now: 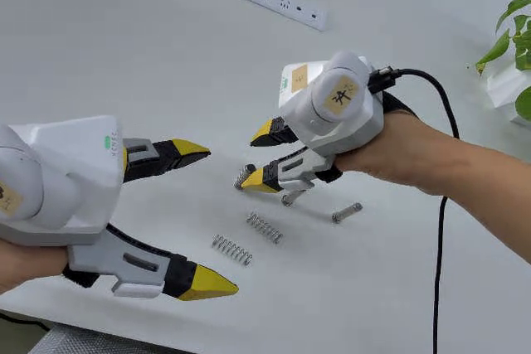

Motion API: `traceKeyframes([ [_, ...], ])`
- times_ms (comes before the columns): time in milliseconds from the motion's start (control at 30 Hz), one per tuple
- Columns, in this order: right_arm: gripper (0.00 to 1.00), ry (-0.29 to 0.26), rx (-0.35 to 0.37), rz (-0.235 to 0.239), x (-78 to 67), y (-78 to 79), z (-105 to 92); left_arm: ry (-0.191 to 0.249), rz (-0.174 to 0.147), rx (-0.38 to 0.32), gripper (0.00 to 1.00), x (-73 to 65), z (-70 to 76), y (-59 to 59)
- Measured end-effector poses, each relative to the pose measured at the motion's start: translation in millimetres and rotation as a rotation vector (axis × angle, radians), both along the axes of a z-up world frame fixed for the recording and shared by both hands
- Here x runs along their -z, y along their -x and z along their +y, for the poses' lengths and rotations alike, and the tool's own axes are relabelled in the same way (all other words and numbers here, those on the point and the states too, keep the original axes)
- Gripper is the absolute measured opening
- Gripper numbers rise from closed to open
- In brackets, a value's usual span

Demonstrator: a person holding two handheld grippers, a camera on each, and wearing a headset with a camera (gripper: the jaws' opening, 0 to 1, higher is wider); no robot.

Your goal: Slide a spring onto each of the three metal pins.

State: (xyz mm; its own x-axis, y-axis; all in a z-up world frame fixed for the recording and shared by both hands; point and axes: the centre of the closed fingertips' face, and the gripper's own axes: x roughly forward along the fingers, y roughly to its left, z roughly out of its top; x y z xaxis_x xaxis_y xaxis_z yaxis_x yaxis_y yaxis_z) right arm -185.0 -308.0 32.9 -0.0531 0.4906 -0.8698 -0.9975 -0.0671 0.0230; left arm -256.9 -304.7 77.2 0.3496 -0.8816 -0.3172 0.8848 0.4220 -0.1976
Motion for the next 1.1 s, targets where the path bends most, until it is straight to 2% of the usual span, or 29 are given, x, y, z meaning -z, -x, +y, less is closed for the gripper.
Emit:
traceKeyframes([
  [467,0.53,-0.135,0.120,-0.021,-38.0,7.8,-22.1,-0.042,-0.009,0.030,0.89,-2.1,0.6,4.6],
  [767,0.63,-0.223,0.198,-0.025,-49.2,12.4,-47.4,-0.087,-0.010,0.045,0.87,0.2,1.4,8.7],
  [967,0.72,-0.295,0.256,-0.021,-57.9,23.1,-66.7,-0.134,-0.012,0.071,0.84,5.2,-0.5,10.8],
  [1100,0.77,-0.315,0.284,-0.020,-58.5,29.7,-80.7,-0.168,-0.020,0.090,0.82,9.9,-0.7,11.5],
])
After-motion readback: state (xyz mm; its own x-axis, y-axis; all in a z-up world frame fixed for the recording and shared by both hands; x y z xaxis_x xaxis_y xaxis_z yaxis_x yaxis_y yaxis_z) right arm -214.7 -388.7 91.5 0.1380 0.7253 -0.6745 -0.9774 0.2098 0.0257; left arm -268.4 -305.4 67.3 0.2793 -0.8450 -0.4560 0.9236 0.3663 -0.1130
